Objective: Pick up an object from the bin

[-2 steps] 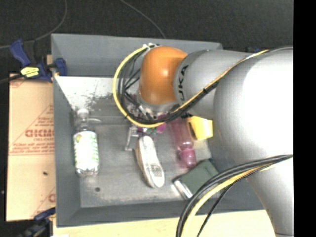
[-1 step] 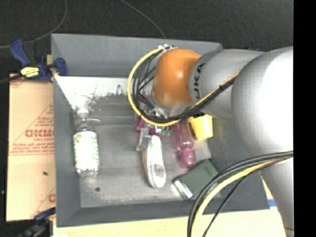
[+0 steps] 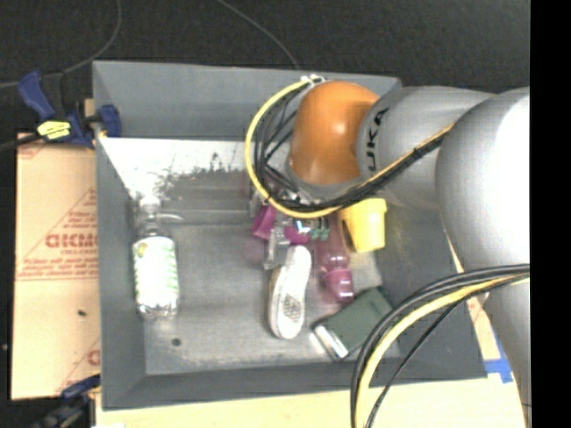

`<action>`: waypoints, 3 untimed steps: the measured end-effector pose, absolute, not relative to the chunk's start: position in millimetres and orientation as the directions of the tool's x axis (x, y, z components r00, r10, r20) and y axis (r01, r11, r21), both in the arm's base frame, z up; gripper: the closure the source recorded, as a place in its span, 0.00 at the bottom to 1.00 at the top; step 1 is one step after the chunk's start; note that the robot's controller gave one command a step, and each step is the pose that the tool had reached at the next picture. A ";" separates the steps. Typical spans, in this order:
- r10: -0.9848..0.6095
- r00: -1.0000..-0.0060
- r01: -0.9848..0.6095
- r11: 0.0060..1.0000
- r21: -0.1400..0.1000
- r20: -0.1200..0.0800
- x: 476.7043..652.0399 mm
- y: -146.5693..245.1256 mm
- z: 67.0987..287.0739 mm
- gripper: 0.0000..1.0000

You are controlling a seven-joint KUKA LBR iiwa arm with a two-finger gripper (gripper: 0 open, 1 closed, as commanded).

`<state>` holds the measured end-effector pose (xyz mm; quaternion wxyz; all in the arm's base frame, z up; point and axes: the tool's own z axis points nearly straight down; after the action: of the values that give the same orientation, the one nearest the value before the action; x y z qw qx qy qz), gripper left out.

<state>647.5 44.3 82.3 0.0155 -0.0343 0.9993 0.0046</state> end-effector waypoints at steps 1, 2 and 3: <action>-0.313 -0.949 -0.313 0.950 -0.004 -0.048 646.6 1.8 76.4 0.00; -0.257 -0.965 -0.257 0.966 0.003 -0.045 645.5 -12.5 74.9 1.00; -0.255 -0.966 -0.256 0.967 0.003 -0.045 645.6 -12.9 75.1 1.00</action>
Offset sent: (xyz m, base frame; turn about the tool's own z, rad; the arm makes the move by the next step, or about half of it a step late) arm -0.0057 -0.0580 -0.0123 -0.1929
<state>645.6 -12.9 75.1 0.0221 -0.1288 0.9914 0.0043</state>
